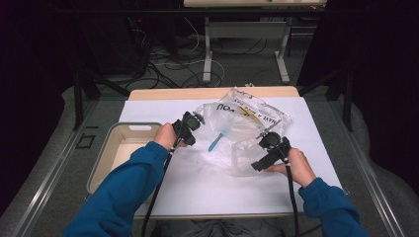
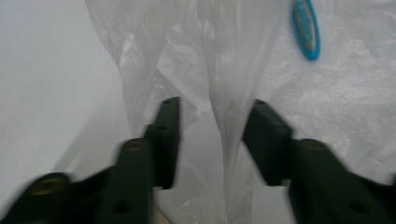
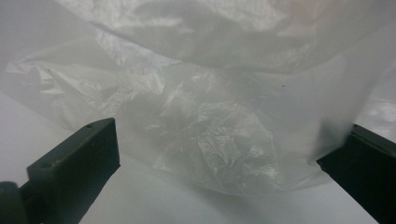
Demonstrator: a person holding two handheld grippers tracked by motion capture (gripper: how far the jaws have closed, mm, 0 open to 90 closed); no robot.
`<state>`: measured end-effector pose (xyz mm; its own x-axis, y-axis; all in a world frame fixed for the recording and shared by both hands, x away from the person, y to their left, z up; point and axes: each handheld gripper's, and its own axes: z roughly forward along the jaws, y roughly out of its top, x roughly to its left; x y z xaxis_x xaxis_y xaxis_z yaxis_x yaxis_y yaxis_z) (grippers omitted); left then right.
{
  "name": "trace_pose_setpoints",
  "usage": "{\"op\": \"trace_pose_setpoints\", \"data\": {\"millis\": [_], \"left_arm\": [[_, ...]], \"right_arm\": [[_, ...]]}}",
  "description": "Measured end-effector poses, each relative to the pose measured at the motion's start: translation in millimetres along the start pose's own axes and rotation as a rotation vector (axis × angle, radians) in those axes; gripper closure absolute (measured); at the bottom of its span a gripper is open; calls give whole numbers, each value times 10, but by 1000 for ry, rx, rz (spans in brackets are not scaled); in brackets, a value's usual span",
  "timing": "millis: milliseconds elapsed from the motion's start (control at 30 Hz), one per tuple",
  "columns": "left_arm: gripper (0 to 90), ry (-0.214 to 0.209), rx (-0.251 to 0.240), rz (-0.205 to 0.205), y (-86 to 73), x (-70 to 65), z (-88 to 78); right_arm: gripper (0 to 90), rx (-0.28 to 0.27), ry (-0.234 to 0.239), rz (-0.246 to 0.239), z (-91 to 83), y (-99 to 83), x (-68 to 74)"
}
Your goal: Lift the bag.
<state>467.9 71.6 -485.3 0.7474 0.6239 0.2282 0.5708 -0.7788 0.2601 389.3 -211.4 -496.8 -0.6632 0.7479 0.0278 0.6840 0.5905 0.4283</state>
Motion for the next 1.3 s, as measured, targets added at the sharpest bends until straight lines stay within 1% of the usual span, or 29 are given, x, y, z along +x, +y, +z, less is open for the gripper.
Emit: {"op": "trace_pose_setpoints", "data": {"millis": [67,133,167,200,233,267,300,333,367,400,467,500,533,567,600,633,667,700,733,767,833,867,933,967,1033,1100,1133,1233,1300], "left_arm": [[330,37,7,-18,41,25,5],[229,51,21,-44,92,65,37],[201,53,27,-51,110,77,59],[185,54,43,-60,129,86,79],[170,62,52,-64,140,91,108],[169,62,70,-66,151,99,140],[168,69,86,-74,155,105,175],[169,75,104,-80,157,111,214],[177,75,129,-82,157,118,249],[206,70,150,-92,153,120,280],[325,64,174,-86,147,109,318],[397,57,172,-81,143,96,323],[468,49,161,-71,138,92,317],[549,38,159,-75,131,84,318],[607,30,156,-70,120,80,317],[692,26,153,-64,109,80,313],[754,16,152,-62,99,84,314],[808,9,147,-55,83,87,306],[856,6,139,-57,67,89,294],[894,-4,136,-52,51,98,279],[900,-21,121,-54,15,123,225],[900,-28,115,-55,0,135,202],[900,-34,100,-50,-36,166,103],[900,-33,93,-43,-50,178,49],[900,-45,90,-34,-66,191,-65],[900,-47,80,-19,-71,208,-182],[900,-54,83,-15,-70,214,-237],[900,-57,75,4,-58,239,-384],[900,-59,70,11,-45,263,-476]], "right_arm": [[0,48,8,-7,89,10,-7],[12,64,8,-19,152,9,-24],[43,83,-14,-14,172,1,-28],[85,101,14,-15,183,4,-39],[117,115,0,-20,196,0,-52],[160,79,9,21,243,-29,-42],[180,84,13,7,261,-35,-67],[224,102,8,-6,272,-36,-90],[274,151,3,6,261,-37,-93],[331,143,4,-7,282,-41,-106],[518,141,14,-16,298,-54,-125],[604,151,-1,-25,288,-53,-129],[693,138,18,-22,285,-55,-137],[765,148,21,-13,259,-51,-139],[829,153,20,-20,242,-47,-152],[860,129,37,-11,218,-42,-165],[872,143,49,-27,173,-26,-192],[881,118,36,-16,158,-26,-194],[885,85,51,10,123,-23,-198],[889,68,49,3,82,-16,-223],[891,51,50,32,-18,-4,-244],[891,13,44,14,-52,3,-275],[891,10,38,20,-176,32,-304],[890,-12,36,17,-225,46,-318],[891,-19,35,12,-332,87,-343],[890,-49,16,20,-408,129,-348],[890,-26,12,13,-480,171,-347],[890,-30,-12,-6,-617,262,-356],[890,-32,-20,0,-712,309,-362]]}}
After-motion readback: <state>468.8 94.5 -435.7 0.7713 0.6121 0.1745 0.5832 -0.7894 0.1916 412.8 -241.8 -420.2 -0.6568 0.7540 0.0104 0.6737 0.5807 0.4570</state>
